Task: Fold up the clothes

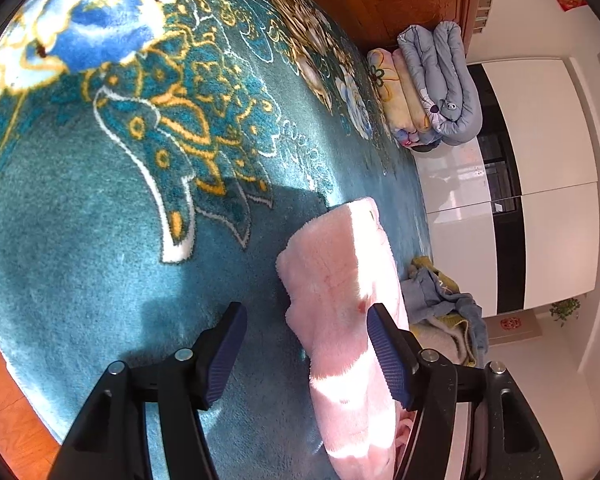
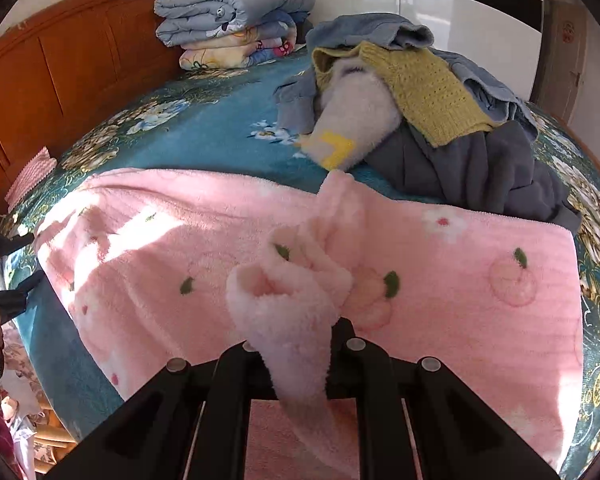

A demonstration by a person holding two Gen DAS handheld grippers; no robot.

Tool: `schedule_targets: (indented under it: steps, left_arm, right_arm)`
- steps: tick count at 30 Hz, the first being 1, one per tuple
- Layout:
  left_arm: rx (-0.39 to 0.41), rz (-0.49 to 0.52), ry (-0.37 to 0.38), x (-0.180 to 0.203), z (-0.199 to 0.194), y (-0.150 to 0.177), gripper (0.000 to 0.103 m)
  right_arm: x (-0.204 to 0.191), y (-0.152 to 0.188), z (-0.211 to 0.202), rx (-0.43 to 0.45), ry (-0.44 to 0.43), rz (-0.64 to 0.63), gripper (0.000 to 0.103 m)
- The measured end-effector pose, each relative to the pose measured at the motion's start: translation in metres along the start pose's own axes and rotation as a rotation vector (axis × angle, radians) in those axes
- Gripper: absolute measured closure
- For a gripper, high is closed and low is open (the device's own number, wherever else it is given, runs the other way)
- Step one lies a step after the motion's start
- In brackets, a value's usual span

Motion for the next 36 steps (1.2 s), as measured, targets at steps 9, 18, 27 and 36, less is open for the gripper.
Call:
schedule_targets:
  steps: [9, 18, 27, 36]
  left_arm:
    - [0.022, 0.258, 0.011, 0.061, -0.031, 0.029, 0.036]
    - [-0.719, 0.138, 0.315, 0.139, 0.131, 0.183, 0.033]
    - [-0.845, 0.118, 0.246, 0.184, 0.22, 0.235, 0.029]
    - [-0.812, 0.42, 0.091, 0.245, 0.238, 0.235, 0.031]
  right_arm:
    - [0.035, 0.005, -0.008, 0.046, -0.056, 0.168, 0.091]
    - [0.039, 0.001, -0.012, 0.064, -0.074, 0.201, 0.091]
    - [0.047, 0.005, -0.026, 0.083, -0.052, 0.174, 0.09]
    - [0.027, 0.014, -0.046, 0.109, 0.035, 0.021, 0.089]
Point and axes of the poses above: each gripper's, at about its wrist camera, not at the fingertips, and z roughly the way its jaws point, x to its right, y to its underside, the point moved 1 cm from there along z, roughly the way its jaws point, and after that the axes turned 1 degree about -z, right-handed, at the moved point
